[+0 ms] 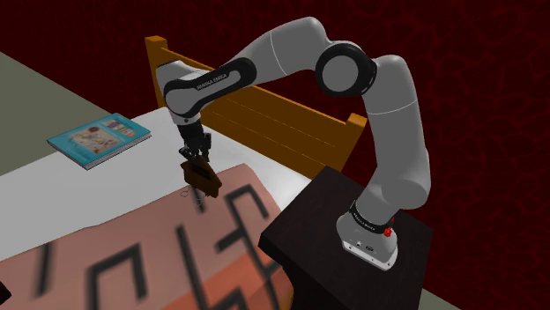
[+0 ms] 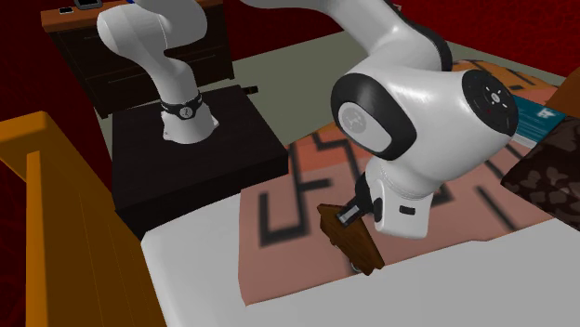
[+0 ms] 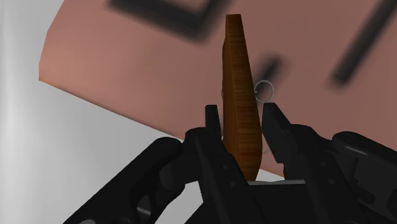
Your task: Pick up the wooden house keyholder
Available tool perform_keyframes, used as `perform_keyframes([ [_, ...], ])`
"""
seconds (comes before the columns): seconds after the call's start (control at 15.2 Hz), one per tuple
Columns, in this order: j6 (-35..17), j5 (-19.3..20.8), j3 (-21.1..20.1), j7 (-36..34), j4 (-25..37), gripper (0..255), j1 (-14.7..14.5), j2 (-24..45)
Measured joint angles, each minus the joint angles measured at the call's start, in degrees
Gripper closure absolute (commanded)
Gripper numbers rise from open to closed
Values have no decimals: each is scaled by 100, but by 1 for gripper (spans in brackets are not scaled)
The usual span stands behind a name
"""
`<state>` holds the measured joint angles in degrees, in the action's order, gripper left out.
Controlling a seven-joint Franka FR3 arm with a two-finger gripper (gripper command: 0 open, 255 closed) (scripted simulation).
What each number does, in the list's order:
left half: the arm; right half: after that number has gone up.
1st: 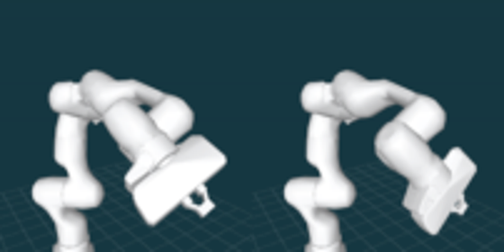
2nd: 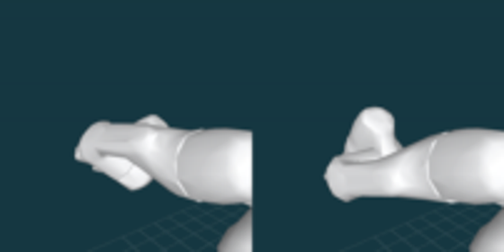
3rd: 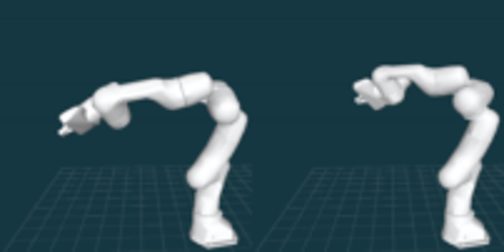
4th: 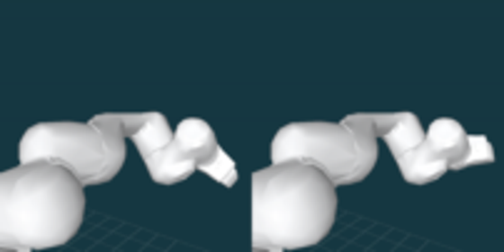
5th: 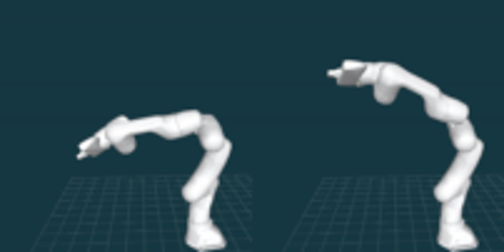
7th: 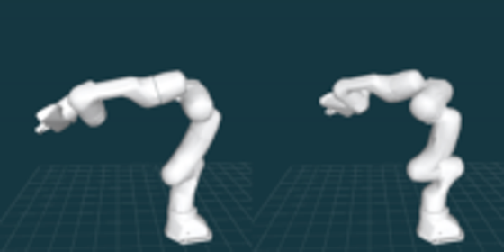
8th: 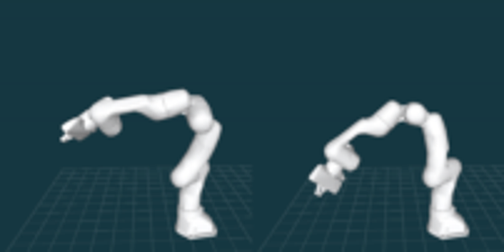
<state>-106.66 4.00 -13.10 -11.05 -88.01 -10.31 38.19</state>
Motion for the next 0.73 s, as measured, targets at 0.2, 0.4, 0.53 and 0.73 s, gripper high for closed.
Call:
perform_keyframes([
  [0.2,-6,-4,-6,2,-3,255,-2,-5],
  [0.4,-5,-5,-7,3,2,255,-4,-3],
  [0.53,1,-4,-7,2,15,255,-6,4],
  [0.73,108,-13,-9,2,46,255,3,-64],
])
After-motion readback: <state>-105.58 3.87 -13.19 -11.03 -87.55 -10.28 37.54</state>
